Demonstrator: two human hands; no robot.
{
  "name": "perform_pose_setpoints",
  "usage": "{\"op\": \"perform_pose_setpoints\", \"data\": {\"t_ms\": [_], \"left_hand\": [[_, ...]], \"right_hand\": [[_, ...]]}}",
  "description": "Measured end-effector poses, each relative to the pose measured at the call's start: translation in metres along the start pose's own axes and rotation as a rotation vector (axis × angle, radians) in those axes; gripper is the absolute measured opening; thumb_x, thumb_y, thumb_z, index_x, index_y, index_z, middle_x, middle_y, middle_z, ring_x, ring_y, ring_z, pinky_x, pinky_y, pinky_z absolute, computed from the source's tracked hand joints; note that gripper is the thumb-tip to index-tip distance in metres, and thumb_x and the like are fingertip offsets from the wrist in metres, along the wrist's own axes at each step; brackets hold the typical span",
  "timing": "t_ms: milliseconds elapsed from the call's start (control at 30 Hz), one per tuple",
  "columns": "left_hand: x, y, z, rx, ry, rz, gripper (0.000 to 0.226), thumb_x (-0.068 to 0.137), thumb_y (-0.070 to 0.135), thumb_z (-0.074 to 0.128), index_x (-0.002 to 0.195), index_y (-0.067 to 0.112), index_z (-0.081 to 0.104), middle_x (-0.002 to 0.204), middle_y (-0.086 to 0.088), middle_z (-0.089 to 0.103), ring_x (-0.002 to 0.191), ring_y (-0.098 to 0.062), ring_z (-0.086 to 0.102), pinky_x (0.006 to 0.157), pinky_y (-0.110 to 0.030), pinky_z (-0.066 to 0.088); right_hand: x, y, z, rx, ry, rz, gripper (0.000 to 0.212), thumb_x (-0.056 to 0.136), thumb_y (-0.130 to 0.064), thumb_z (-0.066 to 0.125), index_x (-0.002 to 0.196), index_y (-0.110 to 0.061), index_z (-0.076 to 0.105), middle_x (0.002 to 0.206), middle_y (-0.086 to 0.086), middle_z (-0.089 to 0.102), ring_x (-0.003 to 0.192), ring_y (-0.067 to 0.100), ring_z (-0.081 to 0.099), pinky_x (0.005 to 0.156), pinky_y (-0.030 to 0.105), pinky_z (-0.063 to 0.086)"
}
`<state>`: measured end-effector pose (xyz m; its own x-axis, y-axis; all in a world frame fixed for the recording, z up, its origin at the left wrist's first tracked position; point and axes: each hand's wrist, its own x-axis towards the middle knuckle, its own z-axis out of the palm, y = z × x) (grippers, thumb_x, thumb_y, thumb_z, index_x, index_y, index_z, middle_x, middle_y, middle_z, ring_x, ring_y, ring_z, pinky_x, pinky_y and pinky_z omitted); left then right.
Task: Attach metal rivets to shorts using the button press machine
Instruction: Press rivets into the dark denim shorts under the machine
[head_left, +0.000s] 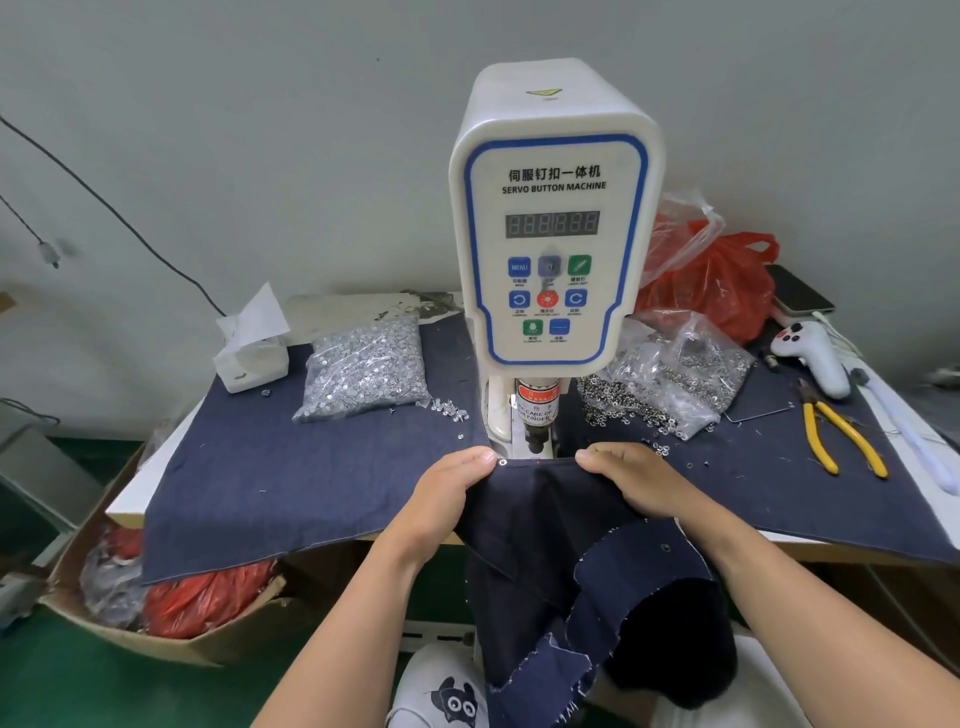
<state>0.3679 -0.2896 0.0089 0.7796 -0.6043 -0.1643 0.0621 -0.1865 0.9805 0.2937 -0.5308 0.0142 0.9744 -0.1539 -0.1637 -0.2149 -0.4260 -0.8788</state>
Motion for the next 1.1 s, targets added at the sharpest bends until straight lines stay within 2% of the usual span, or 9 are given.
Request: {"op": "perform_pose_setpoints", "data": {"t_ms": [133, 233, 433, 533, 800, 867, 967, 1100], "left_hand": [[0.002, -0.0016, 0.0, -0.004, 0.005, -0.001, 0.024, 0.098, 0.041, 0.051, 0.079, 0.026, 0.056, 0.081, 0.009, 0.058, 0.079, -0.005, 0.055, 0.08, -0.032, 0.041], [0.0039, -0.0039, 0.0005, 0.003, 0.042, -0.033, 0.021, 0.094, 0.045, 0.054, 0.088, 0.03, 0.066, 0.088, 0.015, 0.068, 0.084, 0.003, 0.063, 0.089, -0.029, 0.047], [0.0051, -0.005, 0.0015, 0.005, 0.044, -0.051, 0.022, 0.094, 0.046, 0.055, 0.087, 0.033, 0.07, 0.091, 0.017, 0.072, 0.087, 0.005, 0.065, 0.091, -0.027, 0.048], [0.0052, -0.006, 0.0013, 0.0, 0.054, -0.057, 0.019, 0.093, 0.048, 0.056, 0.083, 0.038, 0.069, 0.089, 0.021, 0.071, 0.085, 0.008, 0.065, 0.091, -0.026, 0.047], [0.0064, -0.0082, -0.0001, 0.012, 0.036, -0.044, 0.024, 0.094, 0.05, 0.055, 0.091, 0.032, 0.07, 0.092, 0.016, 0.071, 0.088, 0.006, 0.064, 0.088, -0.024, 0.049], [0.0057, -0.0067, 0.0002, 0.021, 0.03, -0.043, 0.024, 0.095, 0.049, 0.054, 0.086, 0.032, 0.069, 0.09, 0.016, 0.07, 0.087, 0.005, 0.065, 0.085, -0.021, 0.051], [0.005, -0.0048, 0.0014, 0.036, 0.028, -0.037, 0.027, 0.098, 0.045, 0.052, 0.078, 0.032, 0.063, 0.086, 0.016, 0.067, 0.084, 0.003, 0.062, 0.085, -0.026, 0.047], [0.0031, -0.0038, 0.0018, 0.026, 0.002, -0.017, 0.028, 0.1, 0.042, 0.051, 0.079, 0.027, 0.062, 0.084, 0.011, 0.065, 0.083, -0.002, 0.061, 0.083, -0.028, 0.046]], "right_hand": [[0.0004, -0.0008, 0.0001, -0.007, 0.01, 0.005, 0.046, 0.103, -0.022, 0.055, 0.061, -0.024, 0.036, 0.054, -0.015, 0.034, 0.052, 0.0, 0.032, 0.051, 0.019, 0.027], [0.0006, 0.0, 0.0, -0.007, 0.019, 0.009, 0.051, 0.102, -0.019, 0.056, 0.057, -0.025, 0.034, 0.052, -0.016, 0.032, 0.049, -0.001, 0.03, 0.049, 0.019, 0.025], [0.0005, -0.0019, -0.001, -0.018, 0.008, 0.004, 0.048, 0.103, -0.016, 0.054, 0.059, -0.024, 0.034, 0.051, -0.016, 0.031, 0.049, -0.001, 0.031, 0.052, 0.018, 0.03], [-0.0002, -0.0024, -0.0007, -0.019, 0.008, -0.008, 0.05, 0.102, -0.014, 0.054, 0.059, -0.025, 0.033, 0.05, -0.017, 0.03, 0.049, -0.001, 0.03, 0.05, 0.019, 0.026], [-0.001, -0.0017, -0.001, -0.019, -0.001, -0.014, 0.047, 0.102, -0.016, 0.054, 0.06, -0.024, 0.034, 0.053, -0.016, 0.031, 0.05, -0.001, 0.03, 0.05, 0.018, 0.026], [-0.0013, -0.0016, -0.0014, -0.018, -0.009, -0.015, 0.045, 0.102, -0.016, 0.054, 0.062, -0.023, 0.035, 0.054, -0.016, 0.032, 0.051, -0.001, 0.03, 0.049, 0.019, 0.024], [-0.0012, -0.0009, -0.0015, -0.017, -0.01, -0.022, 0.042, 0.102, -0.016, 0.054, 0.064, -0.02, 0.037, 0.055, -0.016, 0.032, 0.052, -0.001, 0.03, 0.05, 0.019, 0.025], [-0.0012, 0.0005, -0.0009, -0.015, -0.013, -0.026, 0.04, 0.101, -0.015, 0.054, 0.065, -0.018, 0.038, 0.056, -0.015, 0.032, 0.053, 0.0, 0.03, 0.052, 0.02, 0.027]]}}
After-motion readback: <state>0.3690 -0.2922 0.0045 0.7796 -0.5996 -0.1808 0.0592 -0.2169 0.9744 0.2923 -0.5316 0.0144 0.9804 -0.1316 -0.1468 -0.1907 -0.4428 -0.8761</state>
